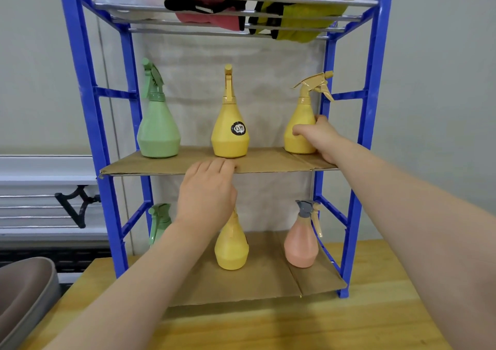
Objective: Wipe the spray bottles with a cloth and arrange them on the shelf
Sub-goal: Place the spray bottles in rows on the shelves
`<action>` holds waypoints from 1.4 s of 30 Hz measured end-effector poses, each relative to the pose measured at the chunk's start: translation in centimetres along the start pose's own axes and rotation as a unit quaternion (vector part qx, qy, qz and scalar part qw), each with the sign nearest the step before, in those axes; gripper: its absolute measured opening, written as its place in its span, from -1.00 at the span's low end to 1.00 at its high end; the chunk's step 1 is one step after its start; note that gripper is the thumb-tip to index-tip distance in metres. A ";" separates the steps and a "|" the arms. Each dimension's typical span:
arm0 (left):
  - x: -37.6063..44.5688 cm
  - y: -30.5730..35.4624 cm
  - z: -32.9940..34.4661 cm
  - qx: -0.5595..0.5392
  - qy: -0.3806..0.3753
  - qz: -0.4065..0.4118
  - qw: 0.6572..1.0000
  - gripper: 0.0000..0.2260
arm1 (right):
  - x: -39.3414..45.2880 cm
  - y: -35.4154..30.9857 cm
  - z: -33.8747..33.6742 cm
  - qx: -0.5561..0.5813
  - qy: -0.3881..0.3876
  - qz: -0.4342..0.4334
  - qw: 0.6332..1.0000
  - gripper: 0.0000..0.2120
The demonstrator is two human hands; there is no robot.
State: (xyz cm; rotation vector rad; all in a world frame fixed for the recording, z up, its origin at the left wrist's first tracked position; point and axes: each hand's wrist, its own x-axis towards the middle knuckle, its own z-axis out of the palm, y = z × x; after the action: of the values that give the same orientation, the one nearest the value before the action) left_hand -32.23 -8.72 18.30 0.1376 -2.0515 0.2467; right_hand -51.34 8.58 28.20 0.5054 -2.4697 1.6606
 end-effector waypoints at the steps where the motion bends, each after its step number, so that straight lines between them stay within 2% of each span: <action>1: 0.0 0.0 0.1 -0.001 0.008 -0.001 1.000 -0.72 | 0.0 0.0 0.0 -0.009 0.000 -0.002 1.000 -0.23; 10: 0.4 0.0 0.3 -0.014 0.034 -0.010 0.999 -0.82 | -0.2 0.3 0.4 -0.106 0.058 -0.004 0.993 -0.03; 17: 0.2 0.2 0.2 -0.028 0.021 -0.022 0.999 -0.83 | -0.9 0.2 0.0 -0.086 -0.001 -0.009 0.996 -0.10; 27: 0.2 0.2 0.4 -0.023 0.031 -0.027 0.999 -0.80 | -1.9 -0.5 0.8 -0.157 0.039 -0.003 0.987 -0.05; 42: 0.2 0.4 0.3 -0.021 0.029 -0.038 0.999 -0.84 | -2.4 -0.8 0.8 -0.201 0.030 -0.024 0.979 -0.04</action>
State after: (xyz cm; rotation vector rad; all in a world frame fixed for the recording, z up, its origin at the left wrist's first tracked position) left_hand -32.70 -8.39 18.27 0.1815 -1.9887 0.1589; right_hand -48.78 8.07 27.91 0.4477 -2.6234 1.0936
